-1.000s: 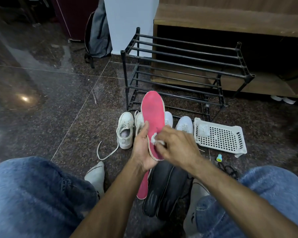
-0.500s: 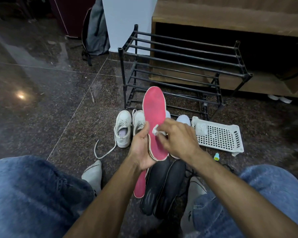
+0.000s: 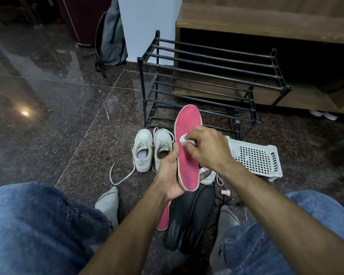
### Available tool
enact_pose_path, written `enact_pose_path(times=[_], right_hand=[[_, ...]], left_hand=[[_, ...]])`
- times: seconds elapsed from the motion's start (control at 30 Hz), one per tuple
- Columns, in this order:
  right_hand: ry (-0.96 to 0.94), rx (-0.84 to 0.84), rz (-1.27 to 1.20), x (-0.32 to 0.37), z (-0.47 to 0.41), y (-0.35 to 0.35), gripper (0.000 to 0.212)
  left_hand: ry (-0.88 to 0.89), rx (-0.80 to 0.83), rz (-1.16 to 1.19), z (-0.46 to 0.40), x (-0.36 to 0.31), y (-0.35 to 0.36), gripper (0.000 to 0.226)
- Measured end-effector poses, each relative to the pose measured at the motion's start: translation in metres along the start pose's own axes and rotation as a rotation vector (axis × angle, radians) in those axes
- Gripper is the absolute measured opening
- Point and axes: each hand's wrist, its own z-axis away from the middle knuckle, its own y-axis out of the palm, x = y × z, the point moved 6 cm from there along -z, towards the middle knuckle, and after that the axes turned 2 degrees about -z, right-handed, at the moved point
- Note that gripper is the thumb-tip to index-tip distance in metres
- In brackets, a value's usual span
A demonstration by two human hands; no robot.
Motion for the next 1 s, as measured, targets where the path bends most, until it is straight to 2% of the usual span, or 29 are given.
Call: enact_pose_path(times=[0.2, 0.33, 0.43, 0.57, 0.67, 0.77, 0.87, 1.0], right_hand=[[-0.169, 0.156, -0.072, 0.026, 0.034, 0.011, 0.021], [-0.05, 0.033, 0.016, 0.003, 0.001, 0.005, 0.02], [-0.002, -0.002, -0.015, -0.001, -0.01, 0.002, 0.021], [-0.15, 0.113, -0.112, 0.026, 0.023, 0.012, 0.024], [-0.206, 0.152, -0.033, 0.026, 0.025, 0.014, 0.026], [-0.067, 0.037, 0.039, -0.001, -0.008, 0.006, 0.022], [0.031, -0.031, -0.024, -0.014, -0.016, 0.001, 0.02], [-0.139, 0.121, -0.116, 0.015, 0.028, 0.016, 0.023]], left_hand=[[-0.012, -0.013, 0.056, -0.004, -0.011, -0.015, 0.06], [0.011, 0.009, 0.033, -0.005, 0.0, -0.008, 0.053], [0.015, 0.005, 0.041, -0.002, -0.003, 0.0, 0.052], [-0.01, -0.016, 0.079, 0.0, -0.017, -0.005, 0.062], [-0.009, -0.026, 0.053, 0.001, -0.015, -0.007, 0.061], [0.007, -0.033, 0.033, 0.0, -0.006, -0.004, 0.058], [0.002, -0.027, 0.02, 0.002, -0.004, -0.001, 0.058], [0.003, -0.045, 0.068, 0.001, -0.013, -0.008, 0.06]])
